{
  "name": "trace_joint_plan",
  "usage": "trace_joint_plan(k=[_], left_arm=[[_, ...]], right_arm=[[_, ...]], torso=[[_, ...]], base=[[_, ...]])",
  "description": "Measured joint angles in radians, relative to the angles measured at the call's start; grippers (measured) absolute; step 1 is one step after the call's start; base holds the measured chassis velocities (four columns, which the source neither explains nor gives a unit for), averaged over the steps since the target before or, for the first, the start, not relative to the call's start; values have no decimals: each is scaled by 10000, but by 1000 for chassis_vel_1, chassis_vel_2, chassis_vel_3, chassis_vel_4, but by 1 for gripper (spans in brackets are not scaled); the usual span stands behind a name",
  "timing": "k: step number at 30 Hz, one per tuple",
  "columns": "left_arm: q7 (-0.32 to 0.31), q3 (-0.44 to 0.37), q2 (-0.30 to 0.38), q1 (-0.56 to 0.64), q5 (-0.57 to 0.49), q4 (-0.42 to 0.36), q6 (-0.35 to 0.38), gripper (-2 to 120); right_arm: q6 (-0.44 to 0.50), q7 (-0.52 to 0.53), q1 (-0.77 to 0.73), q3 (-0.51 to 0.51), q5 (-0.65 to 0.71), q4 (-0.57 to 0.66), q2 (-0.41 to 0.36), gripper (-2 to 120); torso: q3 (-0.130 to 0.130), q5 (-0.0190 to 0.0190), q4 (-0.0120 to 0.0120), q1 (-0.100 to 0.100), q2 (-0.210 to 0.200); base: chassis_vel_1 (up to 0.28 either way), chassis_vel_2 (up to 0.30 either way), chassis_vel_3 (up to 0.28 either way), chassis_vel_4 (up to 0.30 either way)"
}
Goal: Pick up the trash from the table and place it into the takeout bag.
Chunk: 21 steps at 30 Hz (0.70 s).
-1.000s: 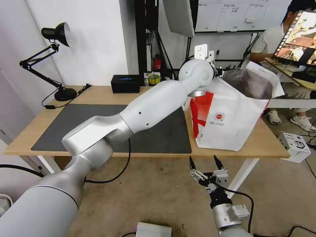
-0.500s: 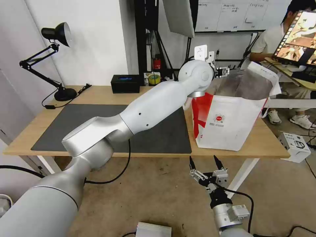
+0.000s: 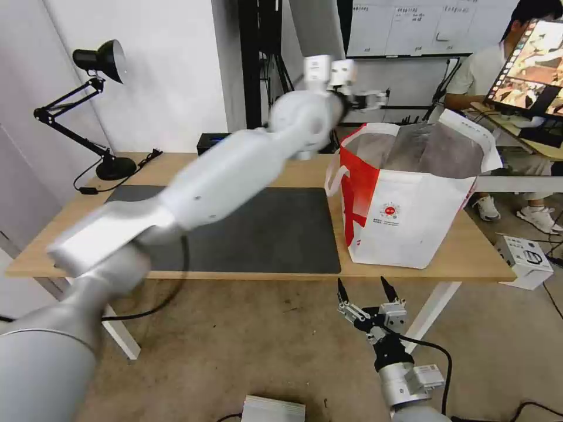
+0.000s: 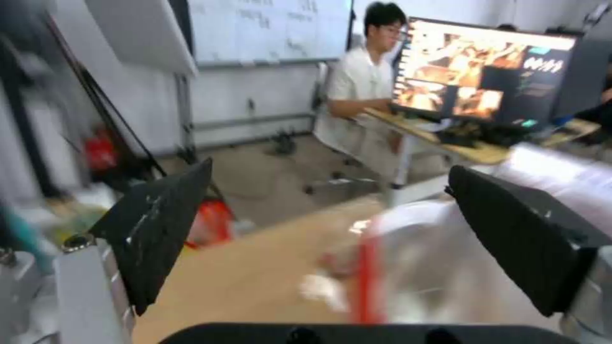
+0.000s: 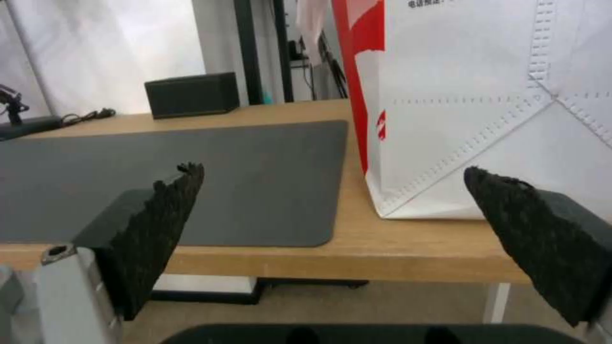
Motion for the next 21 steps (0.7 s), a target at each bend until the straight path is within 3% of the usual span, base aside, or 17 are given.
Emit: trace_joint_plan(k=[1, 2, 4, 5, 8, 9, 12, 21], left_arm=[[290, 29, 462, 118, 480, -209, -97, 100], [290, 29, 462, 118, 480, -209, -97, 100], [659, -75, 1447, 518, 916, -820, -270, 100], [659, -75, 1447, 518, 916, -820, -270, 100], [734, -696, 2587, 1441, 1266, -1577, -400, 100], [734, -696, 2587, 1441, 1266, -1577, -400, 100], [736, -1382, 3496, 2612, 2071, -2274, -562, 100], [946, -2894, 4600, 4485, 3061, -3331, -577, 100]], right_arm=[[0, 0, 0, 0, 0, 0, -1, 100], [0, 0, 0, 0, 0, 0, -1, 100], [0, 0, 3, 0, 0, 0, 0, 100], [0, 0, 3, 0, 0, 0, 0, 100], [0, 0, 1, 0, 0, 0, -1, 100], [0, 0, 1, 0, 0, 0, -1, 100], [0, 0, 2, 0, 0, 0, 0, 100], [0, 0, 1, 2, 0, 0, 0, 100]], torso=[[1, -1, 1, 1, 0], [1, -1, 1, 1, 0], [0, 0, 0, 0, 0], [0, 0, 0, 0, 0], [1, 1, 1, -1, 0], [1, 1, 1, -1, 0], [0, -1, 2, 0, 0], [0, 4, -3, 0, 0]], base=[[0, 0, 0, 0], [0, 0, 0, 0], [0, 0, 0, 0], [0, 0, 0, 0], [0, 0, 0, 0], [0, 0, 0, 0], [0, 0, 0, 0], [0, 0, 0, 0]])
